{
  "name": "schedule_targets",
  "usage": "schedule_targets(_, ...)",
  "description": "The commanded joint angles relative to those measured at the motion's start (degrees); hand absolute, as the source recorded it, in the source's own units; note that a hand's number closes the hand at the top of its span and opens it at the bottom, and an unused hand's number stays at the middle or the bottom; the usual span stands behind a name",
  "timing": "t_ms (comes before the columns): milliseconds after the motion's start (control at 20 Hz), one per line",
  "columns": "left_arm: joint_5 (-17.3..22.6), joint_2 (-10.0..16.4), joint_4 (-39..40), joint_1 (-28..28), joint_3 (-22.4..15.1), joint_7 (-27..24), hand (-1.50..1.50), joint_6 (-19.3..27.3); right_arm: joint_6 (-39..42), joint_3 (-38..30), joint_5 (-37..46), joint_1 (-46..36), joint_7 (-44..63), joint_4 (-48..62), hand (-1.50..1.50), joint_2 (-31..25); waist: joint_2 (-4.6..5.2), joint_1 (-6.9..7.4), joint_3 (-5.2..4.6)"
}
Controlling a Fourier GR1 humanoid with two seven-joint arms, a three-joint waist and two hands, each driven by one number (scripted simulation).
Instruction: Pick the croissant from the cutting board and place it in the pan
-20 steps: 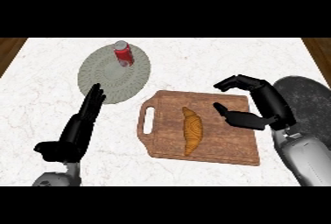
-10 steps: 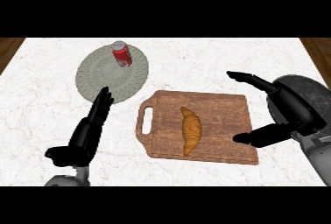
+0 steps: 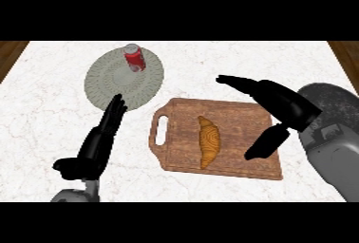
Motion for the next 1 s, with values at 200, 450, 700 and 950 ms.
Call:
schedule_targets(200, -0.01, -0.03, -0.58, 3.12, -0.59, -2.04, 0.00, -1.11, 7.44, 14.24, 11.45, -5.68, 8.17, 6.09, -1.50, 6.40, 0.07, 0.41, 0.02)
schedule_targets(450, -0.14, -0.29, -0.56, -0.96, 0.83, 1.63, 0.00, -0.48, 10.58, 15.97, 17.58, -8.10, 8.64, 12.44, -1.50, 9.18, 0.05, -0.17, 0.07)
schedule_targets(700, -1.84, -1.82, -1.66, 1.41, 0.17, 1.15, 0.00, 0.53, 13.45, 13.07, 21.65, -4.04, 11.34, 11.16, -1.50, 13.26, -0.06, -0.69, 0.08)
schedule_targets(950, -0.88, -1.53, 4.41, -1.06, 2.82, -1.84, 0.00, -2.32, 13.86, 11.18, 26.89, -1.85, 7.75, 15.21, -1.50, 16.94, 0.04, -0.70, 0.07)
